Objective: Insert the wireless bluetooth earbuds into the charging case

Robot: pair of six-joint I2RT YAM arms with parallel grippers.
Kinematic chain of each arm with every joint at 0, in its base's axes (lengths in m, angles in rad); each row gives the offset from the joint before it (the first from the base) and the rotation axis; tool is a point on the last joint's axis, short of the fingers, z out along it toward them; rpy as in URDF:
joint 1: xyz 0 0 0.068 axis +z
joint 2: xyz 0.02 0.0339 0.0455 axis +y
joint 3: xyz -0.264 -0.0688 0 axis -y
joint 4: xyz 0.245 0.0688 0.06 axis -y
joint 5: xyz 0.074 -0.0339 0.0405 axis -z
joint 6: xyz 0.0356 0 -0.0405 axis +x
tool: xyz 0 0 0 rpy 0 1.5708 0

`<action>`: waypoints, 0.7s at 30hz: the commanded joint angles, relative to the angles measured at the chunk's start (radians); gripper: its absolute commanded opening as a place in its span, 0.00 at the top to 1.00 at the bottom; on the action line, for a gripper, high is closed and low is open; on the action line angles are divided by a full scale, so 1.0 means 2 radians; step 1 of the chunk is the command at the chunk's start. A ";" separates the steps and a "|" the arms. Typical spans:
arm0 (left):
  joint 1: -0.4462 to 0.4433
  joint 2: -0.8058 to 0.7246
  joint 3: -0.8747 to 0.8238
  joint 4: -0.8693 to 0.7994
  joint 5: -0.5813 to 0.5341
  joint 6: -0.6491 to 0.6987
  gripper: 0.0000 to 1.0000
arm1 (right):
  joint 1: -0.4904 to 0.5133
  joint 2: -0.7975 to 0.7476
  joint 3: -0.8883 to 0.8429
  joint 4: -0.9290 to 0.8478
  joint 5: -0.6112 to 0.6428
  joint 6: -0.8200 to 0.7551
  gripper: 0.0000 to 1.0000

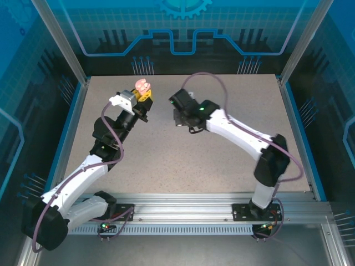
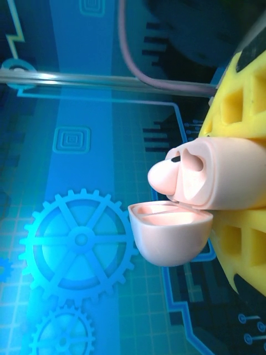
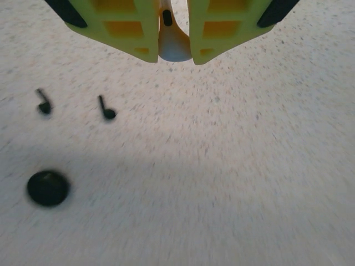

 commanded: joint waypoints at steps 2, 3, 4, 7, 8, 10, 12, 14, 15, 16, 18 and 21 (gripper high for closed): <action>-0.012 -0.009 -0.008 0.015 0.051 -0.013 1.00 | -0.022 -0.093 -0.007 0.052 -0.014 -0.053 0.84; -0.017 -0.008 -0.008 0.012 0.057 -0.011 1.00 | -0.027 -0.110 -0.006 0.062 -0.022 -0.062 0.83; -0.022 -0.008 -0.007 0.011 0.061 -0.010 1.00 | -0.031 -0.125 -0.006 0.071 -0.031 -0.068 0.83; -0.037 -0.004 -0.006 0.007 0.072 -0.007 1.00 | -0.042 -0.159 -0.003 0.104 -0.067 -0.088 0.83; -0.041 -0.003 -0.005 0.005 0.074 -0.007 1.00 | -0.046 -0.169 -0.002 0.116 -0.082 -0.093 0.83; -0.048 0.002 -0.002 0.003 0.077 -0.007 1.00 | -0.049 -0.179 0.000 0.138 -0.117 -0.102 0.83; -0.056 0.008 0.003 0.003 0.078 -0.007 1.00 | -0.049 -0.184 0.003 0.157 -0.152 -0.109 0.82; -0.063 0.016 0.007 0.002 0.081 -0.007 1.00 | -0.049 -0.186 0.002 0.180 -0.193 -0.113 0.82; -0.067 0.020 0.010 0.002 0.082 -0.007 1.00 | -0.049 -0.186 0.000 0.194 -0.215 -0.115 0.82; -0.071 0.023 0.012 0.002 0.082 -0.006 1.00 | -0.049 -0.186 -0.002 0.204 -0.232 -0.116 0.82; -0.078 0.031 0.016 0.002 0.082 -0.005 1.00 | -0.048 -0.184 -0.009 0.227 -0.264 -0.120 0.82; -0.085 0.038 0.020 0.002 0.082 -0.005 1.00 | -0.044 -0.182 -0.016 0.248 -0.301 -0.124 0.82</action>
